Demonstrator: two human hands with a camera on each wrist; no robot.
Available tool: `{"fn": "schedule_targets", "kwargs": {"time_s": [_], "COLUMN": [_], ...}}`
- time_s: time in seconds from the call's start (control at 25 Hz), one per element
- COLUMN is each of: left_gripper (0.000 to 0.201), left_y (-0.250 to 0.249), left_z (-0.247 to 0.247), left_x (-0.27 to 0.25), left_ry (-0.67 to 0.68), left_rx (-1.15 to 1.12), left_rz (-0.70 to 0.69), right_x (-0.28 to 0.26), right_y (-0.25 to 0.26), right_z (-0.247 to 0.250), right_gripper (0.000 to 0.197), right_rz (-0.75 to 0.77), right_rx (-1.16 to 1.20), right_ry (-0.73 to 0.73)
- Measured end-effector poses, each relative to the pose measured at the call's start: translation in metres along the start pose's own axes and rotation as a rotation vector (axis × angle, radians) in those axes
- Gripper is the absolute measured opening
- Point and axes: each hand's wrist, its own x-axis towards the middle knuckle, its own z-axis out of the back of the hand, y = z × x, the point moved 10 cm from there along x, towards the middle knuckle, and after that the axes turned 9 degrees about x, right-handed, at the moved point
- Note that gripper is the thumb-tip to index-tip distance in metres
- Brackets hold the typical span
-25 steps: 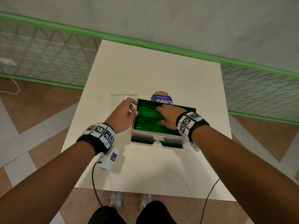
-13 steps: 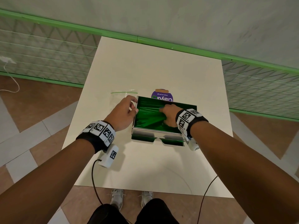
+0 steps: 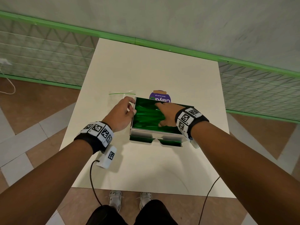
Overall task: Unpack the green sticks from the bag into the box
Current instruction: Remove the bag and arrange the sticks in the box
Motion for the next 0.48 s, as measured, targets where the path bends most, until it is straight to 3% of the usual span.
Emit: {"fn": "schedule_targets", "kwargs": {"time_s": [0.08, 0.2, 0.28, 0.36, 0.48], "left_gripper": [0.027, 0.027, 0.027, 0.028, 0.028], "left_y": [0.001, 0.000, -0.001, 0.000, 0.000], "left_z": [0.000, -0.001, -0.001, -0.001, -0.002], "left_x": [-0.001, -0.001, -0.001, -0.001, -0.001], "left_ry": [-0.001, -0.002, 0.002, 0.007, 0.015], "left_rx": [-0.001, 0.005, 0.007, 0.006, 0.013], "left_rz": [0.000, -0.011, -0.011, -0.007, -0.008], "right_x": [-0.001, -0.007, -0.009, -0.010, -0.005], "right_y": [0.003, 0.003, 0.003, 0.003, 0.003], "right_z": [0.002, 0.014, 0.008, -0.009, -0.008], "right_gripper": [0.075, 0.035, 0.018, 0.030, 0.050], "right_rz": [0.005, 0.032, 0.039, 0.029, 0.050], "right_rx": [0.025, 0.082, 0.142, 0.082, -0.033], "right_ry": [-0.019, -0.065, 0.030, 0.138, 0.040]}}
